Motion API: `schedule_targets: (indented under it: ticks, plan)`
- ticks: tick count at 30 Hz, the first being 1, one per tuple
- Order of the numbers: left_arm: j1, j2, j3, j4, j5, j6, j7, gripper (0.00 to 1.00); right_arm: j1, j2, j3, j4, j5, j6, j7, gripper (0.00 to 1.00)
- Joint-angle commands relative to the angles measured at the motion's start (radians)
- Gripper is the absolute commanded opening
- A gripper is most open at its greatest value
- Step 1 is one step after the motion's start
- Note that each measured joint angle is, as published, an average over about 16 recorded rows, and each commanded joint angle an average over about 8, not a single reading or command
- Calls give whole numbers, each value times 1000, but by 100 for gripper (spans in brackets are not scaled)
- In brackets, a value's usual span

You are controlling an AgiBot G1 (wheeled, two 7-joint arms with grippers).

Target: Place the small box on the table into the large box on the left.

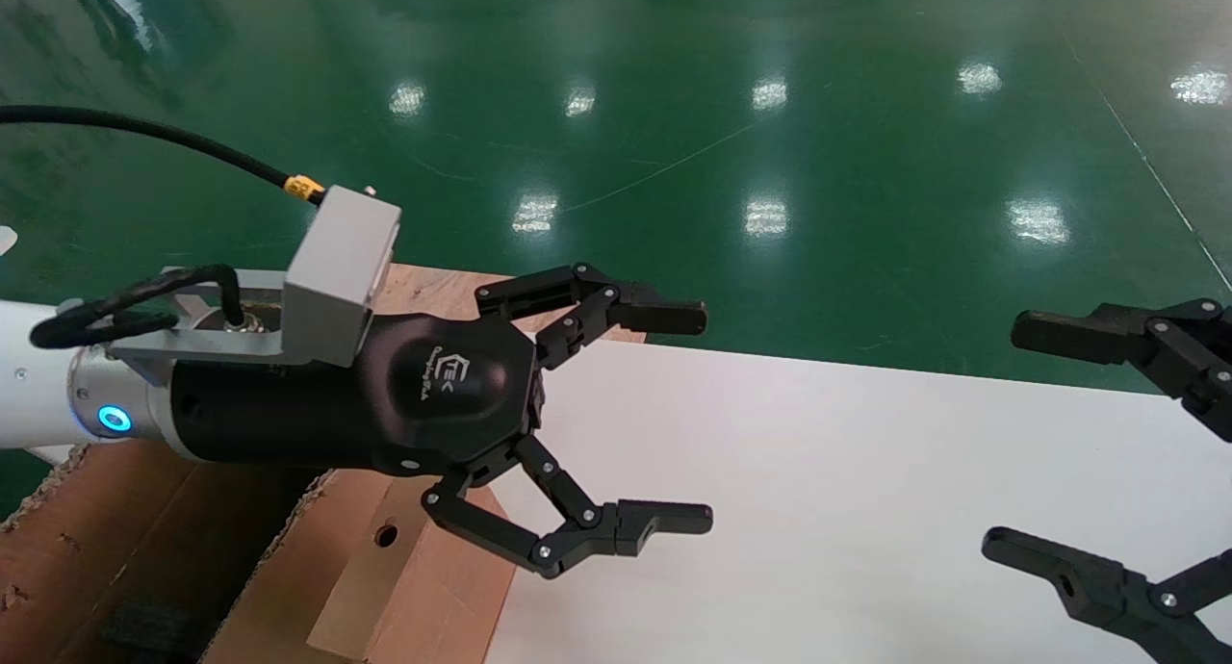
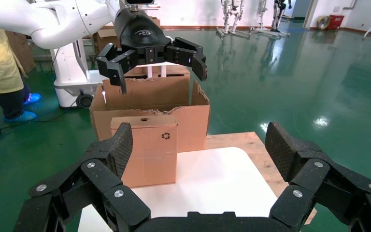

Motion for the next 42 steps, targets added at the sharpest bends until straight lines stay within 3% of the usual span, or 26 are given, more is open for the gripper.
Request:
schedule_targets:
  ticks: [1,3,5,13,21,29,42]
  plan:
    - [0,0,0,0,0,0,0,100,0,0,0,0,0,0,0,35]
    - [0,0,0,0,0,0,0,100,0,0,0,0,0,0,0,10]
    - [0,0,0,0,0,0,0,100,0,0,0,0,0,0,0,0]
    - [-11,-18,13,-7,59,-37,-19,100,0,0,0,0,0,0,0,0]
    - [-92,-65,69,-55,287,-160,-132,100,0,0,0,0,0,0,0,0]
    - [-198,-92,120,-71,488,-193,-219,100,0,0,0,0,0,0,0,0]
    - [-211,-91,128,-68,510,-192,-227,100,0,0,0,0,0,0,0,0]
